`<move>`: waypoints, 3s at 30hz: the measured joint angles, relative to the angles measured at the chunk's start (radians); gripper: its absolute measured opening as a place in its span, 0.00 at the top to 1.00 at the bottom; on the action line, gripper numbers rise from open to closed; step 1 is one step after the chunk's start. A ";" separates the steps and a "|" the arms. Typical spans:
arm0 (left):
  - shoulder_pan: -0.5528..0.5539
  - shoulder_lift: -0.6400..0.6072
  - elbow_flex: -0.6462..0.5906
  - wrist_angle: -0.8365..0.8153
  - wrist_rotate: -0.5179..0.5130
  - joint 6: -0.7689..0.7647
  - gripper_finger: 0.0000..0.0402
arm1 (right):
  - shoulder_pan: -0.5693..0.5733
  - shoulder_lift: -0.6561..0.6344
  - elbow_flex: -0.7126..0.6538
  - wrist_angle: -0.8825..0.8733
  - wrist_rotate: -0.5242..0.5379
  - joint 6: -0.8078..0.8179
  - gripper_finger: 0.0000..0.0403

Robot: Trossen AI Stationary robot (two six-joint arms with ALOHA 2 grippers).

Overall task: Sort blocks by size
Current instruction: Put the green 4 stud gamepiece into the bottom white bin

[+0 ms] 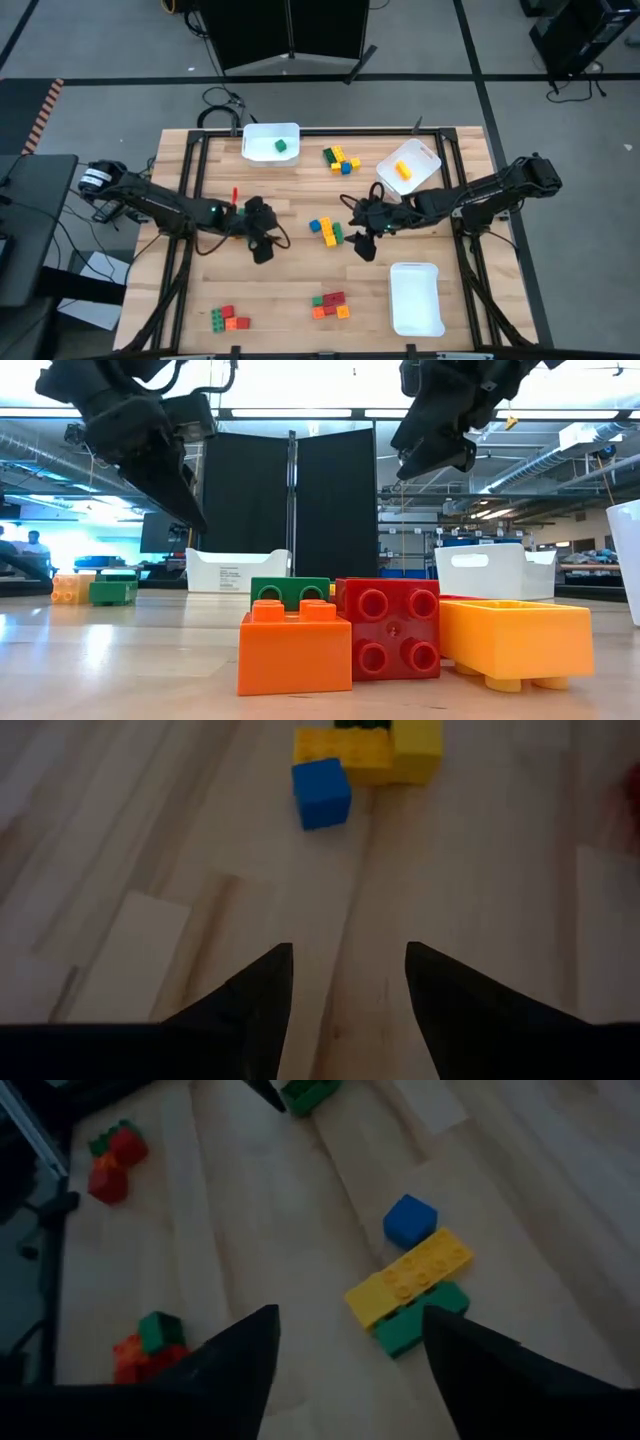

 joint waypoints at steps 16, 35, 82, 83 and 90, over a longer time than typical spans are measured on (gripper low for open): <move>-0.098 -0.204 -0.002 -0.119 -0.104 0.127 0.49 | 0.075 0.023 0.189 -0.226 0.157 0.050 0.30; -0.162 -0.553 -0.275 0.085 -0.058 0.127 0.49 | 0.186 0.569 0.906 -0.789 0.171 0.032 0.30; -0.162 -0.563 -0.275 -0.036 -0.014 0.127 0.49 | 0.240 0.972 1.121 -0.639 -0.137 -0.189 0.33; -0.162 -0.563 -0.275 -0.037 -0.014 0.127 0.49 | 0.238 0.972 1.114 -0.633 -0.144 -0.190 0.33; -0.162 -0.563 -0.275 -0.036 -0.014 0.123 0.49 | 0.227 0.972 1.098 -0.628 -0.112 -0.203 0.37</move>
